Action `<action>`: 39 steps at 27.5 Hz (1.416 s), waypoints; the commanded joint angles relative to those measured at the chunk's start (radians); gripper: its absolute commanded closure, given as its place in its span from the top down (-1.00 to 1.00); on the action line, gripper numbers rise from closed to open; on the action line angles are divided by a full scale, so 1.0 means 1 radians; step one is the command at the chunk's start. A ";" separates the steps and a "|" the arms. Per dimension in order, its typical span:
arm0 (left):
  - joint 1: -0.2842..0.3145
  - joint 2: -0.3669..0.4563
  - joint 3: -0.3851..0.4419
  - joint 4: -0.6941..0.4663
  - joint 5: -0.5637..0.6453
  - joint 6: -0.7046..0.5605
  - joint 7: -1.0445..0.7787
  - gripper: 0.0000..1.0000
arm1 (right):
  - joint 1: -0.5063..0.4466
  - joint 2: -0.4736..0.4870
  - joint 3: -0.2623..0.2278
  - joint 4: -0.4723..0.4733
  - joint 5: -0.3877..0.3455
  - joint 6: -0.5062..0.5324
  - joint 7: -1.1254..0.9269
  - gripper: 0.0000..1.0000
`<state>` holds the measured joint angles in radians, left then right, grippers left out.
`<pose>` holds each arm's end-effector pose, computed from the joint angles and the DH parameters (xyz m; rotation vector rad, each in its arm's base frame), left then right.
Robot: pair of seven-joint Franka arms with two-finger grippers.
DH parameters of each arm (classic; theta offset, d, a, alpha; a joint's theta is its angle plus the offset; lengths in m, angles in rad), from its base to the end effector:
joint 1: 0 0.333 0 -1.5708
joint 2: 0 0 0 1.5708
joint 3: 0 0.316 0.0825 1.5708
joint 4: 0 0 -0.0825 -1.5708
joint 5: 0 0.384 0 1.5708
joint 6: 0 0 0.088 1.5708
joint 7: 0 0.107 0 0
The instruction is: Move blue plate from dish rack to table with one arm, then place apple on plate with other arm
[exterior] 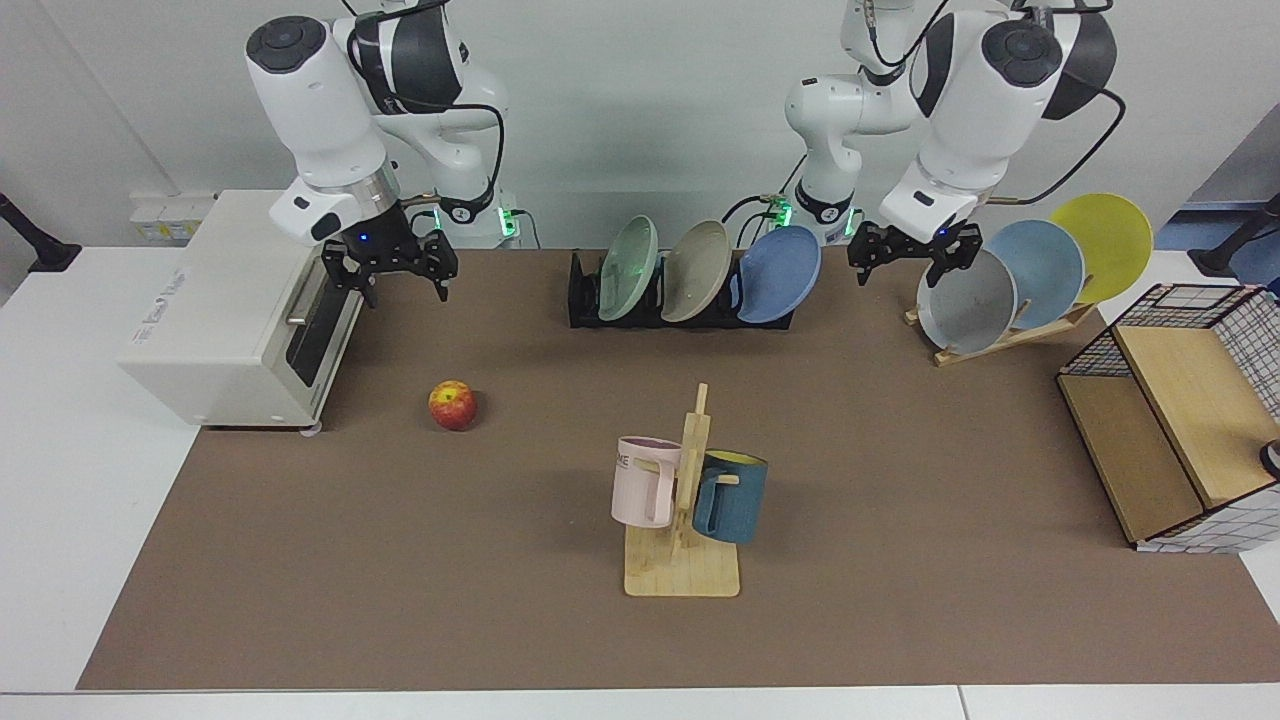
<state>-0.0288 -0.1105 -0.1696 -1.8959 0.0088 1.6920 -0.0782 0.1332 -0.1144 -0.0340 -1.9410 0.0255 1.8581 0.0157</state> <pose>0.5072 -0.1045 0.5394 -3.0928 0.1854 0.1401 0.5269 0.0538 0.5348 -3.1087 -0.1195 -0.0463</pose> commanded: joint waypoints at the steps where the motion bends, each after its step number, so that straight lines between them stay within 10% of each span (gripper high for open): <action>1: 0.010 -0.196 -0.002 -0.320 -0.046 0.123 0.017 1.00 | 0.013 0.036 -0.003 -0.035 0.007 0.065 0.020 1.00; 15: 0.000 -0.233 -0.030 -0.554 -0.176 0.146 0.054 1.00 | 0.032 0.199 -0.003 -0.105 -0.042 0.259 0.012 1.00; 32: -0.002 -0.221 -0.064 -0.562 -0.219 0.175 0.063 0.82 | 0.019 0.335 -0.004 -0.177 -0.042 0.446 0.020 1.00; 35: -0.002 -0.221 -0.077 -0.560 -0.219 0.178 0.063 0.67 | 0.019 0.335 -0.004 -0.191 -0.042 0.463 0.020 1.00; 39: 0.000 -0.221 -0.108 -0.555 -0.219 0.176 0.051 -0.26 | 0.020 0.343 -0.004 -0.199 -0.042 0.469 0.020 1.00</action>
<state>-0.0310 -0.3061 -0.2451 -2.4283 -0.1901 1.8459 -0.0306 0.1624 0.2318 -0.0459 -2.1147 0.0040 2.2985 0.0183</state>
